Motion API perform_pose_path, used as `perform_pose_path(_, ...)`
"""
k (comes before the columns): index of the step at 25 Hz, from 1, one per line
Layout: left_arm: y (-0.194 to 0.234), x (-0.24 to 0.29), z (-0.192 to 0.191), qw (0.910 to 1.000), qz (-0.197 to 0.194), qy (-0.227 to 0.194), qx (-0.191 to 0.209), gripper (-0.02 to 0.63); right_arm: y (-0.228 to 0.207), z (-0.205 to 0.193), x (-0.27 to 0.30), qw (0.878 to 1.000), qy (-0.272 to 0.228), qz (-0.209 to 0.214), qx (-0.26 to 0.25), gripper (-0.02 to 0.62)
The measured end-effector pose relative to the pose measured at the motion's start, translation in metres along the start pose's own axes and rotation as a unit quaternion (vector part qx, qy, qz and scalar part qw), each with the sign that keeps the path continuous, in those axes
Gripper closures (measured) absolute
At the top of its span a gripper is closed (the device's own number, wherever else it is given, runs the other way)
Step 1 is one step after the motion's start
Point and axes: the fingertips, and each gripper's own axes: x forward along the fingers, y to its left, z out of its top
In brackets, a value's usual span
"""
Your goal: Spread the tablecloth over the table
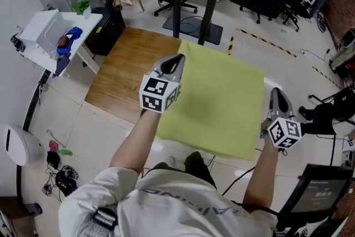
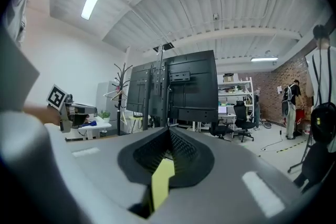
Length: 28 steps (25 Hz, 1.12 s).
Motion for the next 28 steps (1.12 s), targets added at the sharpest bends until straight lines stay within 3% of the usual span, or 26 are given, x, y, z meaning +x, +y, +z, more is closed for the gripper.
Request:
perform_pose_path(10, -0.018, -0.077, -0.007, 0.9998, 0.013, 0.005, -0.017, 0.600, 0.013, 0.006, -0.066, 1.000, -0.004, -0.014, 0.002, 0.588)
perform_pose_path(15, -0.034, -0.102, -0.010, 0.9993, 0.030, 0.005, -0.020, 0.600, 0.014, 0.006, -0.088, 1.000, -0.008, -0.002, -0.003, 0.588)
perform_pose_path(28, -0.144, -0.170, 0.015, 0.9981, 0.060, -0.013, -0.001, 0.600, -0.015, 0.015, -0.193, 0.999, -0.031, 0.033, 0.001, 0.588)
